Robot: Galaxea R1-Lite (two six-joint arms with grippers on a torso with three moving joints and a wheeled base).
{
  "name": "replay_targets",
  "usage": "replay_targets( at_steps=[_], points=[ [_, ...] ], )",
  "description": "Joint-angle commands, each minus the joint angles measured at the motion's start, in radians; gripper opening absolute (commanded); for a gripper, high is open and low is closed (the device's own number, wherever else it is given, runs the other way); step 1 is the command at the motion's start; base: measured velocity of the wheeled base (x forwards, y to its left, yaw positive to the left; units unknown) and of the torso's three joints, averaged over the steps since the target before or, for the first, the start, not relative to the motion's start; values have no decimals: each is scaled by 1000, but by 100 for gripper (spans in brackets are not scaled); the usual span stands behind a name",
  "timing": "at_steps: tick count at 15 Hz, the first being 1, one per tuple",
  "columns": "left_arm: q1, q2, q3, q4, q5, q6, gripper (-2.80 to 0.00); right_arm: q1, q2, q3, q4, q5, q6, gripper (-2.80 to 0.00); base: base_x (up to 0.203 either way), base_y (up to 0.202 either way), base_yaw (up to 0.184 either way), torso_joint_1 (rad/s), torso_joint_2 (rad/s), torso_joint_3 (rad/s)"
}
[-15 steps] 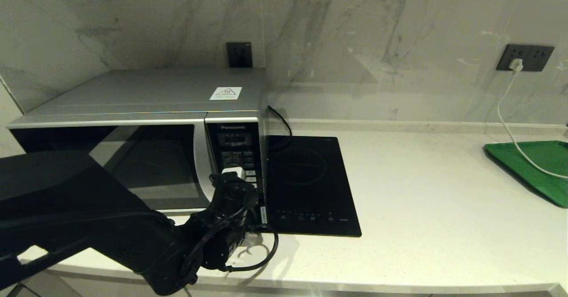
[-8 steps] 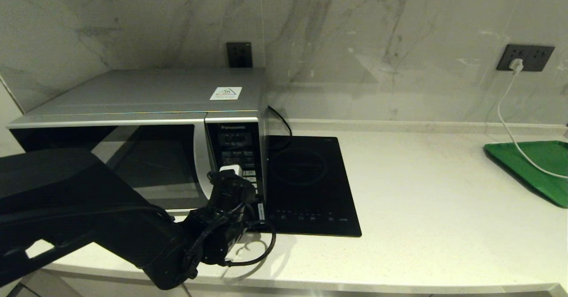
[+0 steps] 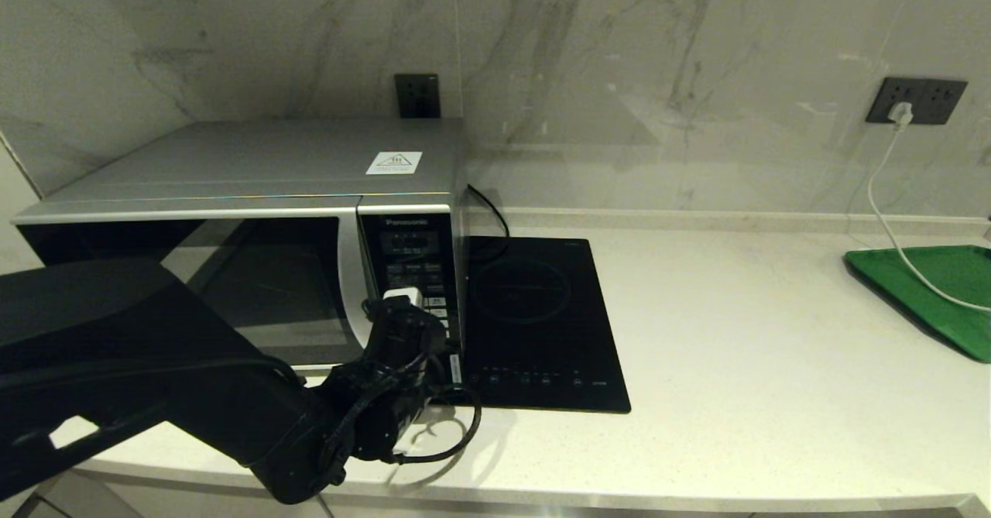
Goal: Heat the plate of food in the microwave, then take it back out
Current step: Open the microwave oven
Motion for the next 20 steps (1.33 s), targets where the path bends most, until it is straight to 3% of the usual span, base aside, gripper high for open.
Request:
replay_targets(
  at_steps=[1, 8, 12, 17, 20],
  points=[
    [0, 4, -5, -4, 2, -1, -280, 0, 0, 0, 2, 0, 0, -280, 0, 0, 0, 0, 0, 0],
    [2, 12, -10, -6, 2, 2, -280, 1, 0, 0, 2, 0, 0, -280, 0, 0, 0, 0, 0, 0],
    [-3, 1, 10, -6, 43, -2, -280, 0, 0, 0, 2, 0, 0, -280, 0, 0, 0, 0, 0, 0],
    [-35, -98, 115, -5, 44, -12, -280, 0, 0, 0, 2, 0, 0, -280, 0, 0, 0, 0, 0, 0],
    [-70, -241, 229, 6, 49, -26, -280, 0, 0, 0, 2, 0, 0, -280, 0, 0, 0, 0, 0, 0]
  ],
)
